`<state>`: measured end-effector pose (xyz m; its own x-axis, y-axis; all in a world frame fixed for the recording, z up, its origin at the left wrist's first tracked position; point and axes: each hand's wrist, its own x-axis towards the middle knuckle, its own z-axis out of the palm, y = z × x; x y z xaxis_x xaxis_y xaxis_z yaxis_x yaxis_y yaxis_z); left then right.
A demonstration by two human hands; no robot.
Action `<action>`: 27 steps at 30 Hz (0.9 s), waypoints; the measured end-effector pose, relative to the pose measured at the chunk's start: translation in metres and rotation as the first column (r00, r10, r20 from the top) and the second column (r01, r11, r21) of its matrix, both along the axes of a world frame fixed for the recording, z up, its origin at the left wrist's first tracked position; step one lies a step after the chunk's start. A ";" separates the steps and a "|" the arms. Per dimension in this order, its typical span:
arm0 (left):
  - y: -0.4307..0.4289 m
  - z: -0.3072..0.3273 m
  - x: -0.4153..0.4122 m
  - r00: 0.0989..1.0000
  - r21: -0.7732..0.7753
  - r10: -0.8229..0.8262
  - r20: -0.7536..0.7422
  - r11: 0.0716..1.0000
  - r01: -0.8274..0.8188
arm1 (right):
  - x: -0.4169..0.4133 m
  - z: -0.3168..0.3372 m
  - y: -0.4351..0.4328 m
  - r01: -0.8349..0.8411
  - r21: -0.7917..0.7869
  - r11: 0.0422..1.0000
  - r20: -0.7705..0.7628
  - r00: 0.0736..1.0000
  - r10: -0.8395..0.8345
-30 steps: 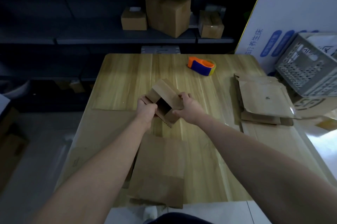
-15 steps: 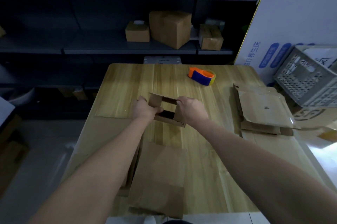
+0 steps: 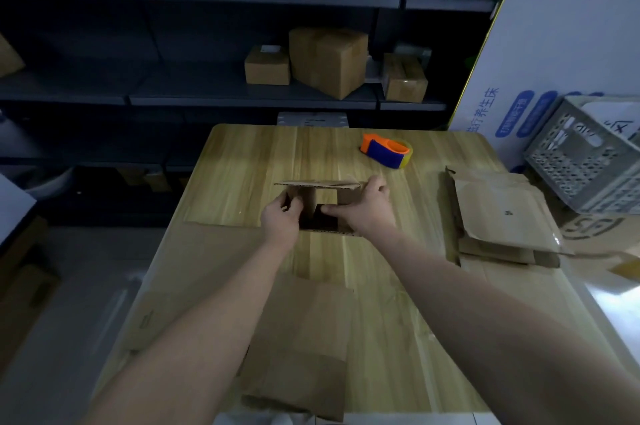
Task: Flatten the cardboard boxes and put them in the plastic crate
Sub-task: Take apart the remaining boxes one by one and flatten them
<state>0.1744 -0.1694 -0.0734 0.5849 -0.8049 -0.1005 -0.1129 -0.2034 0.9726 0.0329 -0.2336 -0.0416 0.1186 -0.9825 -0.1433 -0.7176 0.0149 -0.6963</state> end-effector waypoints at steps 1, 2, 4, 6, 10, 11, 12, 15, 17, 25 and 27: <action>0.001 0.000 0.001 1.000 -0.004 0.010 0.000 1.000 -0.010 | 0.000 0.000 0.000 0.015 0.021 1.000 0.022 1.000 -0.015; 0.002 0.001 0.002 1.000 -0.005 0.024 -0.007 1.000 -0.024 | -0.001 -0.001 0.001 0.036 0.038 0.999 0.042 0.998 -0.037; -0.001 0.002 0.004 0.997 -0.017 0.056 -0.049 0.998 -0.057 | -0.003 -0.002 0.002 0.088 0.072 0.993 0.087 0.992 -0.094; -0.005 0.004 0.005 0.991 -0.021 0.095 -0.095 0.995 -0.097 | -0.005 -0.003 0.003 0.094 0.125 0.988 0.160 0.981 -0.114; -0.010 0.004 0.005 0.946 0.060 0.216 -0.241 0.976 -0.207 | -0.007 0.004 0.007 -0.039 0.212 0.977 0.196 0.981 -0.003; -0.011 0.003 0.007 0.905 0.090 0.266 -0.332 0.964 -0.251 | -0.009 0.006 0.006 -0.076 0.215 0.974 0.186 0.982 0.035; -0.012 0.004 0.010 0.844 0.104 0.303 -0.443 0.952 -0.287 | -0.011 0.008 0.006 -0.126 0.238 0.963 0.194 0.978 0.080; -0.016 0.007 0.017 0.709 0.064 0.287 -0.644 0.944 -0.324 | -0.019 0.009 0.007 -0.336 0.362 0.870 0.270 0.930 0.247; -0.016 0.008 0.015 0.683 0.044 0.269 -0.679 0.943 -0.329 | -0.020 0.008 0.008 -0.296 0.369 0.881 0.332 0.927 0.172; -0.003 -0.002 0.012 0.665 0.030 0.117 -0.737 0.990 -0.140 | -0.048 -0.007 -0.010 -0.005 0.401 0.916 0.083 0.996 -0.031; 0.002 -0.005 0.015 0.688 0.085 0.125 -0.715 0.992 -0.093 | -0.056 -0.009 -0.007 -0.021 0.505 0.863 0.045 0.999 -0.002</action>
<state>0.1896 -0.1675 -0.0788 0.4045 -0.7261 -0.5559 0.6413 -0.2081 0.7385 -0.0227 -0.2403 -0.0511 0.1448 -0.7757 -0.6143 -0.6895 0.3662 -0.6249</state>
